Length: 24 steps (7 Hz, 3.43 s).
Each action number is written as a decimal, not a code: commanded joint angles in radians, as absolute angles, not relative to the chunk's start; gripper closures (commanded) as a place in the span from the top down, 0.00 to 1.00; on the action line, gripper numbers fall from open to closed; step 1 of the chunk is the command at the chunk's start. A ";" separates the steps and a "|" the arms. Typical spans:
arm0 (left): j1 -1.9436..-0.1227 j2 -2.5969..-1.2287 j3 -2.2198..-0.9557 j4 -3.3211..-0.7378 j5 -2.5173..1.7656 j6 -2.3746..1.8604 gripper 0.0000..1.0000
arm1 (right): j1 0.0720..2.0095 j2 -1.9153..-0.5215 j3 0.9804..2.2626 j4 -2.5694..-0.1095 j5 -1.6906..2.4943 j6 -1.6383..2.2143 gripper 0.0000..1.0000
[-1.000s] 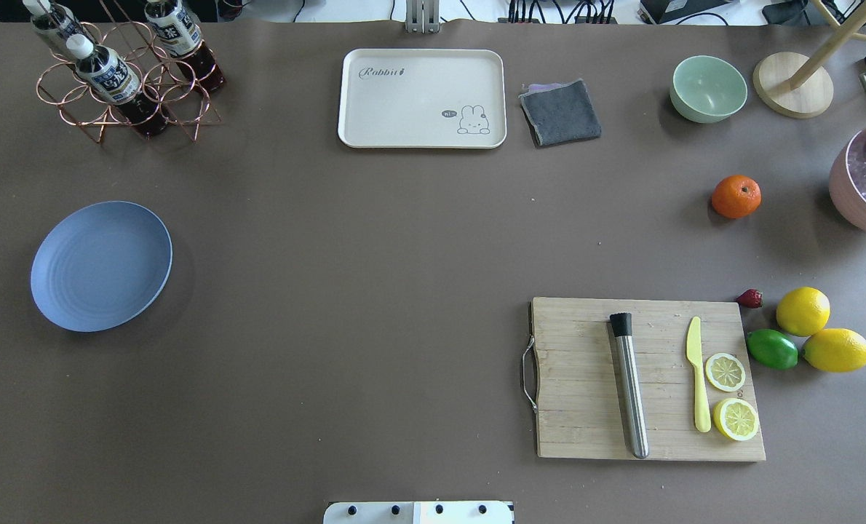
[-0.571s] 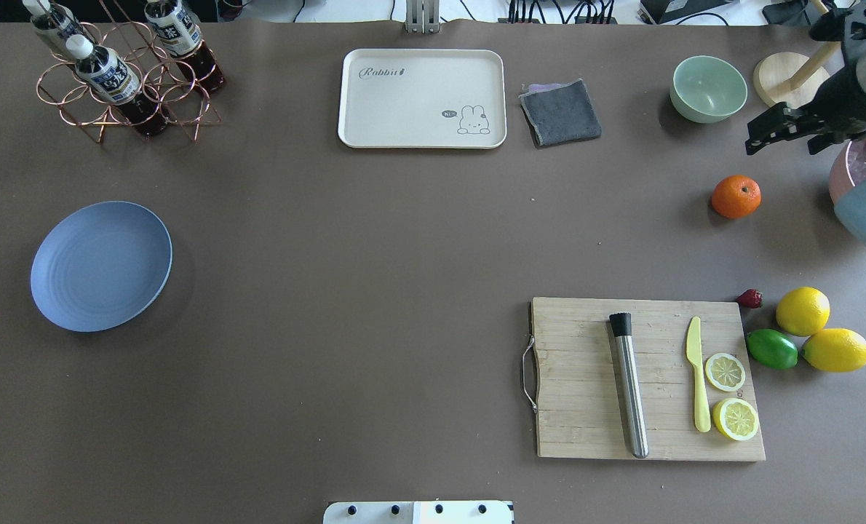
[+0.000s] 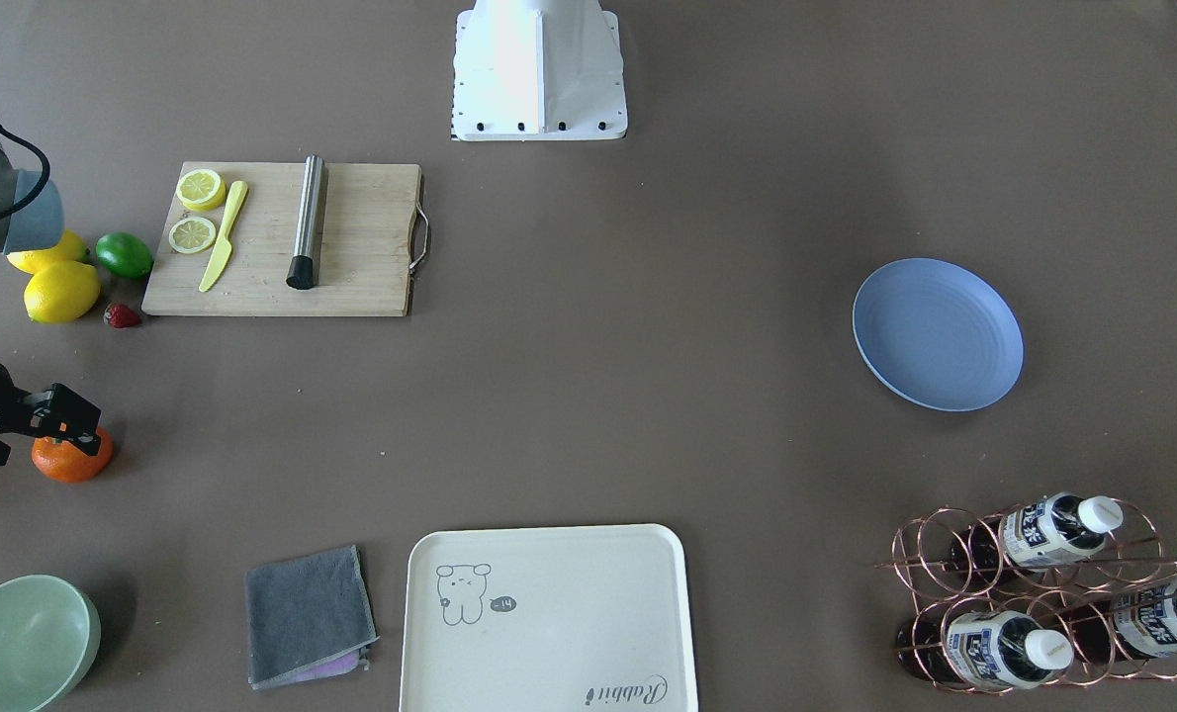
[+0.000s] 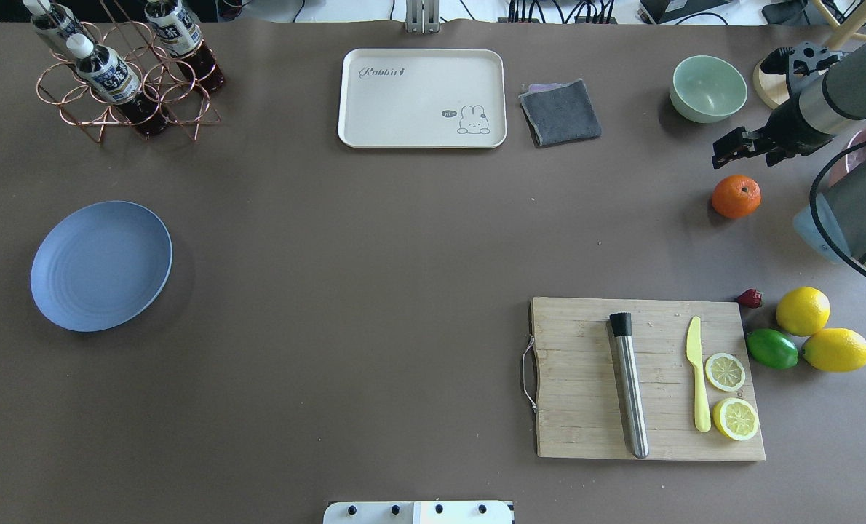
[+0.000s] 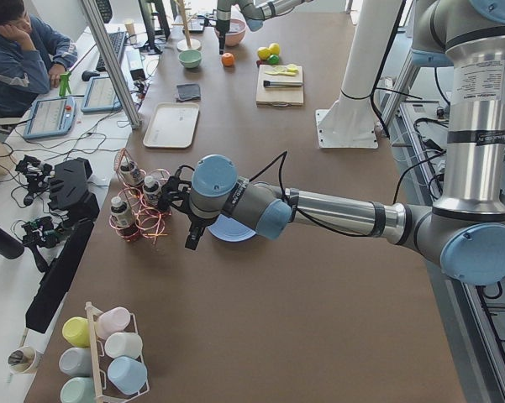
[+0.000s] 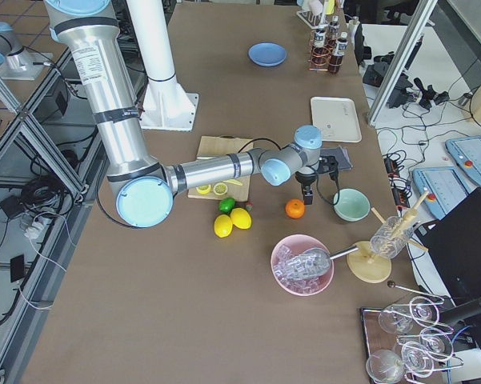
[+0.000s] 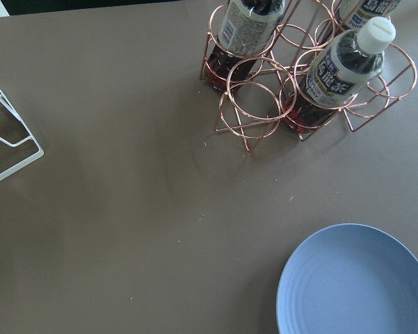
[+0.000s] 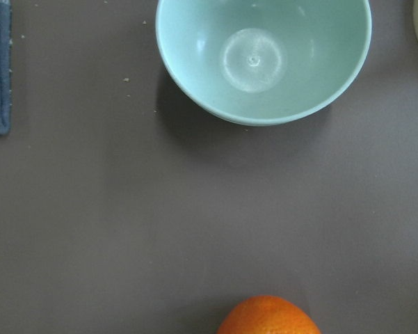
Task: Pick orange to plate
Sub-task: 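Move the right gripper above the orange near the green bowl, then push the blue plate toward the table center with the left gripper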
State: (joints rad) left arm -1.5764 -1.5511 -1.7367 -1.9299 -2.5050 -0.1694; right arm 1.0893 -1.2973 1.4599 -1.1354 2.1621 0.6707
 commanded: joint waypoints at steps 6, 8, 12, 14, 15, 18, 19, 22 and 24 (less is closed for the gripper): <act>-1.352 -1.551 -1.400 -2.433 -2.398 -0.473 0.93 | 1.104 -1.313 1.546 -1.170 2.183 0.680 0.98; -1.165 -1.552 -1.361 -2.664 -2.278 -0.743 0.89 | 1.114 -1.327 1.591 -1.221 2.184 0.678 0.99; -1.060 -1.568 -1.359 -2.698 -2.221 -0.767 0.74 | 1.114 -1.328 1.589 -1.221 2.180 0.678 0.99; -1.042 -1.560 -1.359 -2.704 -2.221 -0.767 0.65 | 1.114 -1.328 1.588 -1.221 2.177 0.678 0.99; -1.032 -1.556 -1.350 -2.730 -2.221 -0.767 0.62 | 1.112 -1.328 1.588 -1.221 2.177 0.678 0.99; -1.014 -1.554 -1.304 -2.798 -2.221 -0.768 0.39 | 1.112 -1.328 1.583 -1.220 2.174 0.678 0.99; -1.012 -1.554 -1.315 -2.799 -2.227 -0.769 0.01 | 1.112 -1.328 1.586 -1.220 2.174 0.678 0.99; -1.011 -1.555 -1.328 -2.833 -2.243 -0.799 0.00 | 1.112 -1.328 1.588 -1.220 2.175 0.678 0.99; -1.019 -1.575 -1.455 -2.838 -2.328 -1.056 0.00 | 1.112 -1.328 1.591 -1.218 2.174 0.678 0.99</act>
State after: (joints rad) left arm -1.0167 -1.5647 -1.3786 -2.8356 -2.2925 -0.9086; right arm 1.1121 -1.3284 1.5889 -1.2192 2.1741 0.6780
